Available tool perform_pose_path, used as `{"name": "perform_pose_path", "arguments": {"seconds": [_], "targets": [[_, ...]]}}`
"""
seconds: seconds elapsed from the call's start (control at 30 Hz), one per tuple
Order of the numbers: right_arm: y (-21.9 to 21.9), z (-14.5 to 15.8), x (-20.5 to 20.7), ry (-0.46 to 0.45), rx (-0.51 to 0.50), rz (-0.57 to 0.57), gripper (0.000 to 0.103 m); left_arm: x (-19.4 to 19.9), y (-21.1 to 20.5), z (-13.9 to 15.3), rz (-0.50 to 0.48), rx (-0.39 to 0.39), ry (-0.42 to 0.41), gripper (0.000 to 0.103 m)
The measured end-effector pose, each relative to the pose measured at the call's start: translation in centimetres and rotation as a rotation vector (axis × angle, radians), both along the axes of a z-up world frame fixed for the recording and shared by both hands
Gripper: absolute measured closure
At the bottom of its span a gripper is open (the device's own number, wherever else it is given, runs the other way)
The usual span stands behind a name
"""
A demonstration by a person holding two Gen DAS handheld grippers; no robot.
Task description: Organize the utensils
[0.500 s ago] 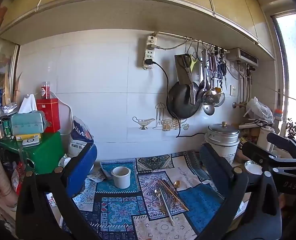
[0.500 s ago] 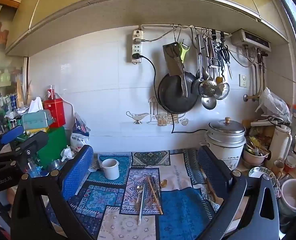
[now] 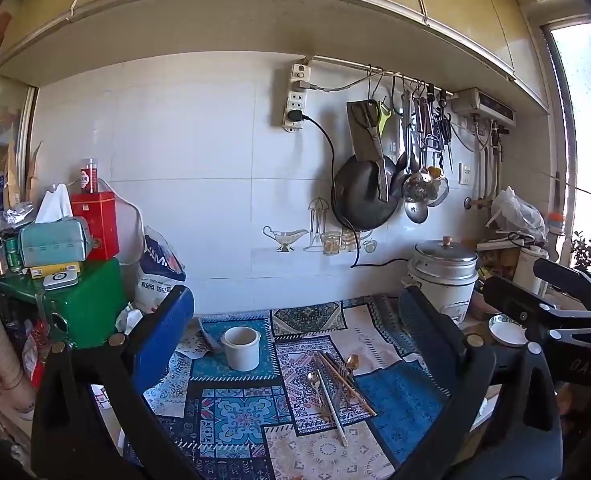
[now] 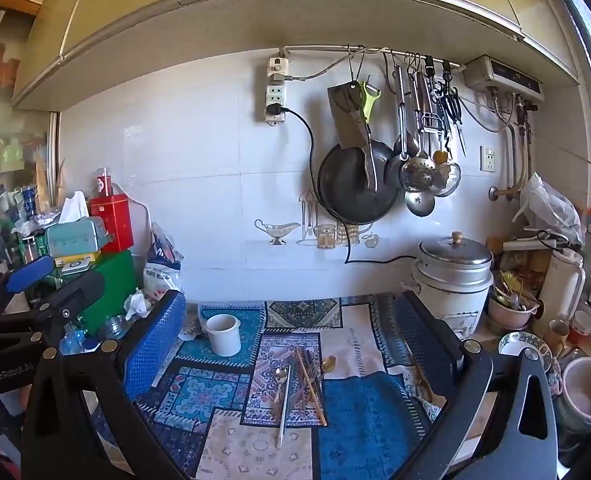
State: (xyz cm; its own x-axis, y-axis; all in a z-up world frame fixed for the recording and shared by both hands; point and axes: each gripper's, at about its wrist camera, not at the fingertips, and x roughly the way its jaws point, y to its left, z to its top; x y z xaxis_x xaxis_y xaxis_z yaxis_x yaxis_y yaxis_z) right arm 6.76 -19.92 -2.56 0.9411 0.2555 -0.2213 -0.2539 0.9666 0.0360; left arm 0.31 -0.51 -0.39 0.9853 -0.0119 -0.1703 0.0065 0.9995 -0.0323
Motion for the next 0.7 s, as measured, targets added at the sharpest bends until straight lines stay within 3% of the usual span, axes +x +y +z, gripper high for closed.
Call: {"name": "perform_pose_path", "arguments": {"seconds": [0.7], "targets": [[-0.2, 0.1, 0.8, 0.011, -0.008, -0.001, 0.0, 1.1, 0.4, -0.6, 0.012, -0.001, 0.015, 0.0]]}}
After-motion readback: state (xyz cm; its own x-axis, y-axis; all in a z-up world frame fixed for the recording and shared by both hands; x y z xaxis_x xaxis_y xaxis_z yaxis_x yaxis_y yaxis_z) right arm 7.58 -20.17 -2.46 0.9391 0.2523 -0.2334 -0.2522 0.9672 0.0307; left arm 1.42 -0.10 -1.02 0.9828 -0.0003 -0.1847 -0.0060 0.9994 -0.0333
